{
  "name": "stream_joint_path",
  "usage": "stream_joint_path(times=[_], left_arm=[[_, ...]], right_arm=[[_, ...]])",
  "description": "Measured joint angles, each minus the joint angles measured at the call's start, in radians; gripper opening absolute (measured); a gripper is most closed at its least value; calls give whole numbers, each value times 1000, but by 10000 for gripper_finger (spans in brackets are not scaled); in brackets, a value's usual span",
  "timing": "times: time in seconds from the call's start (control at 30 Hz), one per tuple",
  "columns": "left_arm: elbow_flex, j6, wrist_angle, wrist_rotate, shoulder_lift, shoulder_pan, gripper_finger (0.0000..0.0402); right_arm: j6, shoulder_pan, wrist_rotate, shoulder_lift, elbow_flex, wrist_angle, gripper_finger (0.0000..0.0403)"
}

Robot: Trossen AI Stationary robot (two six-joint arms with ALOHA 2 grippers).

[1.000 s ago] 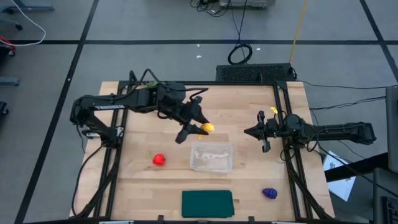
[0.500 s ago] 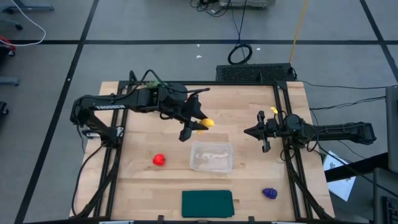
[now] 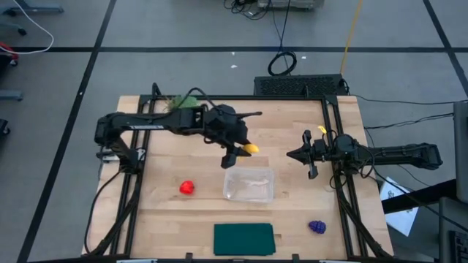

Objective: Pick and placing Produce into tupperware
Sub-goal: Put the banana into the transparent bin

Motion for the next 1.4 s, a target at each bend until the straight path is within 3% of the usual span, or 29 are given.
stream_joint_path(times=[0.43, 0.97, 1.4], left_arm=[[0, 22, -144, -1, 150, 7, 152], [171, 44, -337, -72, 191, 15, 152], [181, 43, -366, -116, 198, 9, 152]], right_arm=[[0, 0, 0, 4, 0, 3, 0], [0, 0, 0, 13, 0, 18, 0], [0, 0, 0, 14, 0, 19, 0]])
